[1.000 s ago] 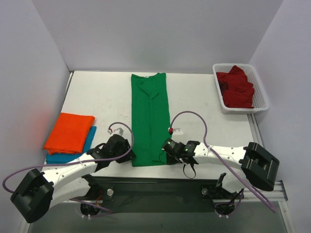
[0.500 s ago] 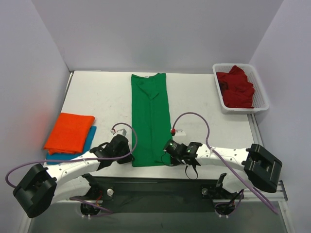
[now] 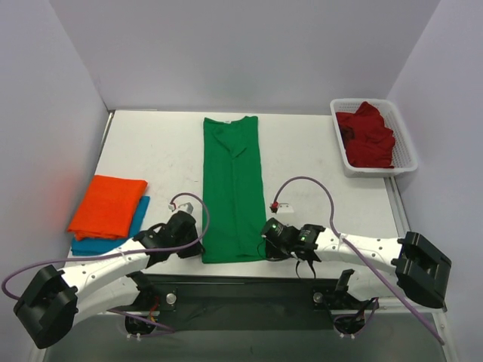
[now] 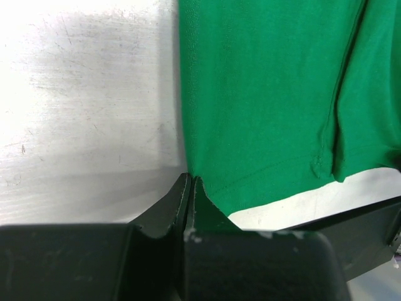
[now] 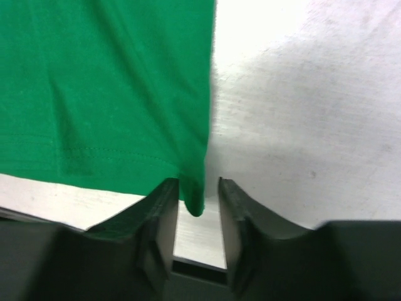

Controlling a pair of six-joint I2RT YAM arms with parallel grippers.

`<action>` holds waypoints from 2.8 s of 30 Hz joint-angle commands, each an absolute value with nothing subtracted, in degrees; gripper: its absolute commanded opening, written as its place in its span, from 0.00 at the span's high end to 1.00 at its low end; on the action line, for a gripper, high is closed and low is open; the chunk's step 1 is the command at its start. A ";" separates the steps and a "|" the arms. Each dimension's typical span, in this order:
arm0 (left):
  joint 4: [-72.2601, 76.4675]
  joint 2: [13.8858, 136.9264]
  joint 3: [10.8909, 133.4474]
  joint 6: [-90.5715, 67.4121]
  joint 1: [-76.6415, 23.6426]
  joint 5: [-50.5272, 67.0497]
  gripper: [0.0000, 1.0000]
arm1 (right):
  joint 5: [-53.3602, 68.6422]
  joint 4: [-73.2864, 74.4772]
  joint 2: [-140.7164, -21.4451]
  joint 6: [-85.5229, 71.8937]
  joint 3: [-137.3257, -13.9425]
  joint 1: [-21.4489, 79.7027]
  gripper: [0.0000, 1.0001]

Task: Fold and stack the t-shirts
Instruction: Grab the bottom of the folded rectangular tshirt with both arms, then fold the folded rectangular tshirt in 1/3 of the way

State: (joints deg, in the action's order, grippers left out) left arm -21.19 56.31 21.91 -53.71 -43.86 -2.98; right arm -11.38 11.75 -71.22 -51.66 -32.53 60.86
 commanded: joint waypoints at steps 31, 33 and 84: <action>-22.33 49.66 16.35 -56.42 -44.21 2.46 0.63 | 4.30 -13.09 -56.33 -67.85 -8.88 51.15 0.65; -21.37 49.75 15.91 -56.86 -44.21 2.81 0.65 | 4.57 -13.71 -56.86 -68.38 -8.53 51.15 0.66; -11.34 88.58 59.58 -46.14 -24.18 6.41 1.00 | 10.89 8.61 -97.89 -38.67 -70.20 30.95 1.00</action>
State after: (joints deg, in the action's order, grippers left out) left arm -15.27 85.12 55.31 -48.16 -26.92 4.64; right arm 7.97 7.53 -94.87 -40.80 -64.71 33.41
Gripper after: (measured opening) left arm 0.033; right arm 0.065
